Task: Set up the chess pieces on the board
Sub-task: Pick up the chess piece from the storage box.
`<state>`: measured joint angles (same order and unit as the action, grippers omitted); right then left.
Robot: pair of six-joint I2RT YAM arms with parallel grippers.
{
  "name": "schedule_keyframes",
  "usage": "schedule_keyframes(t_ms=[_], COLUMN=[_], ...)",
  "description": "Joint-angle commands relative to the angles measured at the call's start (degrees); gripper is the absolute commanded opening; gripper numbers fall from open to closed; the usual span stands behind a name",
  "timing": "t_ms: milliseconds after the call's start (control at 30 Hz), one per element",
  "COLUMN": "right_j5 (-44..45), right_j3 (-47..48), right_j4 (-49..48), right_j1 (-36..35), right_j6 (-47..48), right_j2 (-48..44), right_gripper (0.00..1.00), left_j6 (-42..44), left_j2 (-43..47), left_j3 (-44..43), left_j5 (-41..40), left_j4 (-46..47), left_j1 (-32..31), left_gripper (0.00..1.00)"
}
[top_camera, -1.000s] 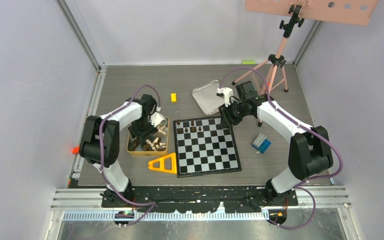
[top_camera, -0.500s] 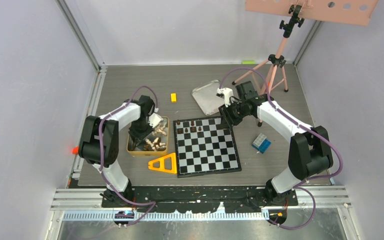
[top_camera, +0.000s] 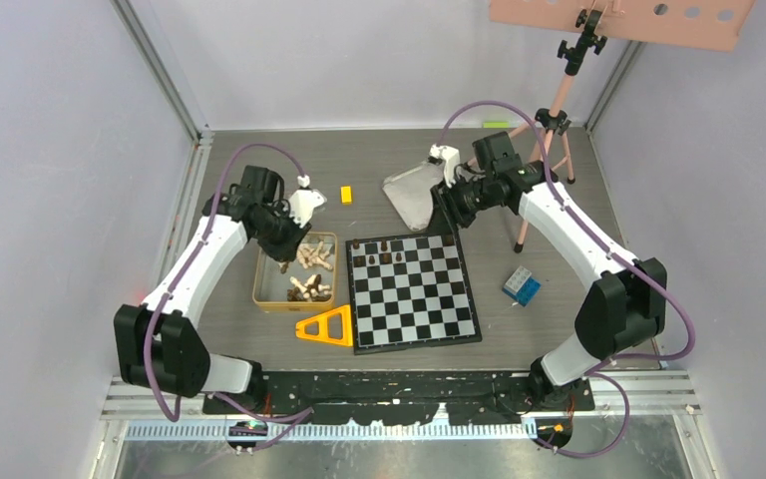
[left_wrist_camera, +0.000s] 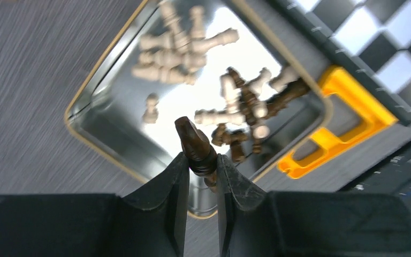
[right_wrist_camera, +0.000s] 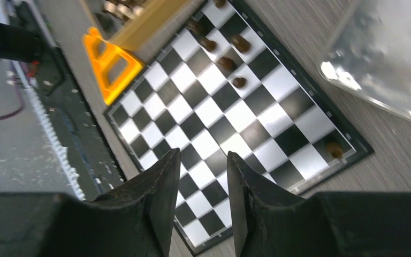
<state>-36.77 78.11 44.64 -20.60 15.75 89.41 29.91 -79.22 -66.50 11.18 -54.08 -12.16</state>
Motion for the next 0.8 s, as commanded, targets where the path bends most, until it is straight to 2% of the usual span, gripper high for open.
schedule_keyframes(t_ms=[0,100,267,400,500,767], right_j5=[-9.71,-13.06,-15.75,-17.92,-18.67,-19.75], right_j3=[5.45,6.83,9.61,10.10,10.95,11.60], right_j4=[0.44,-3.71,-8.00,-15.29,-17.06,-21.31], right_j1=[-3.44,-5.47,-10.20,-12.47,-13.93,-16.28], right_j6=[-2.49,-7.34,-13.66,-21.11,-23.60,-28.98], right_j2=[0.30,2.14,5.98,8.62,10.57,14.03], right_gripper=[0.44,0.45,0.48,0.54,0.59,0.62], left_j6=[0.50,-0.18,0.32,-0.27,-0.34,0.04], left_j2=[3.54,3.92,4.33,4.74,4.83,4.78], left_j3=[-3.14,-3.72,-3.64,-3.56,-3.38,-2.96], left_j5=[18.51,27.35,33.08,35.64,36.32,36.29], left_j4=[-1.86,-0.82,2.16,4.47,5.57,6.16], left_j1=[0.17,-0.15,-3.28,-5.64,-6.91,-8.72], left_gripper=[0.19,0.19,0.19,0.19,0.19,0.18])
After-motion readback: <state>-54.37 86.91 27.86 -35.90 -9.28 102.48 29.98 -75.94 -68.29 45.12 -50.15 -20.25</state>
